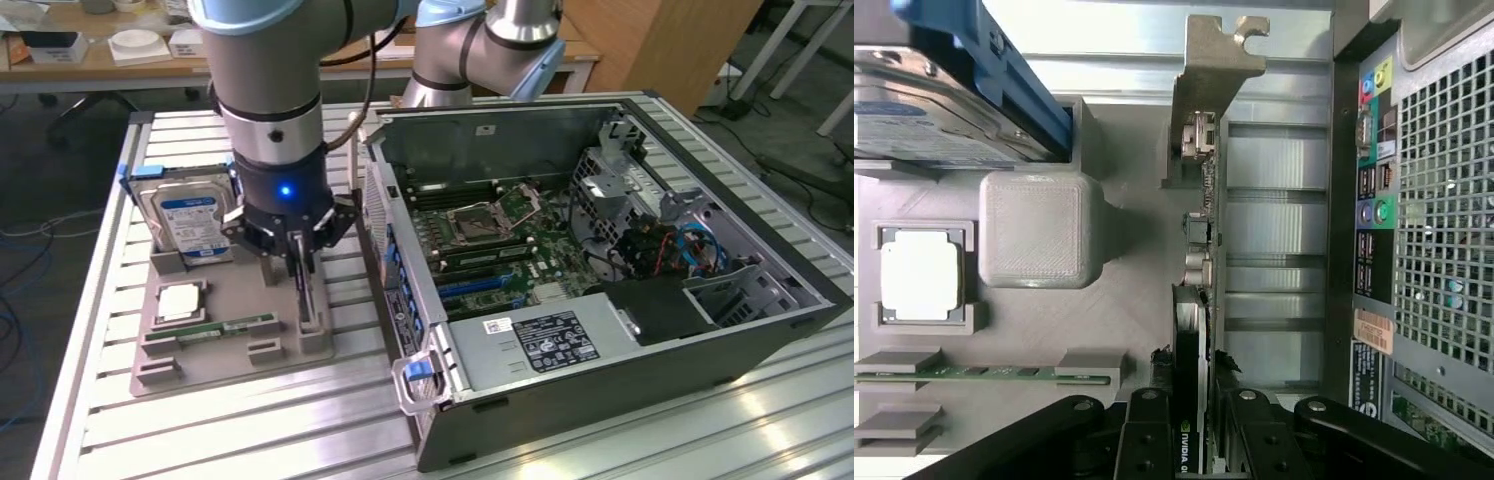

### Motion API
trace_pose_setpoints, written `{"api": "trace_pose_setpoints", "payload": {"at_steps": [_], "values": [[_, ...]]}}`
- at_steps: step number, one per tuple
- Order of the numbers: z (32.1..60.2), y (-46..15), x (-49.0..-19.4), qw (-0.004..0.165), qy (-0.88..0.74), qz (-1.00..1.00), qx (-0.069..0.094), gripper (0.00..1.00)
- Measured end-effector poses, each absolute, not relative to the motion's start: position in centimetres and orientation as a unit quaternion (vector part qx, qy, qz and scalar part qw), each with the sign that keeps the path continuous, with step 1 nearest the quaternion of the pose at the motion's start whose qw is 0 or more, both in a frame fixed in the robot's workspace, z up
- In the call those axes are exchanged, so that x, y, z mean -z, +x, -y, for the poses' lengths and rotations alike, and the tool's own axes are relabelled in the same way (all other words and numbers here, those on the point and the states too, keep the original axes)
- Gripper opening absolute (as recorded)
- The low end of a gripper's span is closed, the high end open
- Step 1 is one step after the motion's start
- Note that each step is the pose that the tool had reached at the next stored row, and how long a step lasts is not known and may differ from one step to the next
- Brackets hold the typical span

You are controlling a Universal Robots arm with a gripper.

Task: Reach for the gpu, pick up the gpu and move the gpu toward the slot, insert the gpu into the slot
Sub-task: 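Pick up the gpu and move the gpu toward the slot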

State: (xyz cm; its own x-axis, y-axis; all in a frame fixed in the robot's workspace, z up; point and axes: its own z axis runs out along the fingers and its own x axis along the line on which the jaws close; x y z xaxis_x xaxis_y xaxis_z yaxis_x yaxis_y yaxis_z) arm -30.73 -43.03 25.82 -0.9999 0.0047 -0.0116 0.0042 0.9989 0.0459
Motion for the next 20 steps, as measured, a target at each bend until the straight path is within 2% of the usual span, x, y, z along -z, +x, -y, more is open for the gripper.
{"api": "trace_pose_setpoints", "payload": {"at_steps": [20], "values": [[43.0, -30.7, -31.6, 0.006, 0.002, -1.000, -0.023, 0.26]]}}
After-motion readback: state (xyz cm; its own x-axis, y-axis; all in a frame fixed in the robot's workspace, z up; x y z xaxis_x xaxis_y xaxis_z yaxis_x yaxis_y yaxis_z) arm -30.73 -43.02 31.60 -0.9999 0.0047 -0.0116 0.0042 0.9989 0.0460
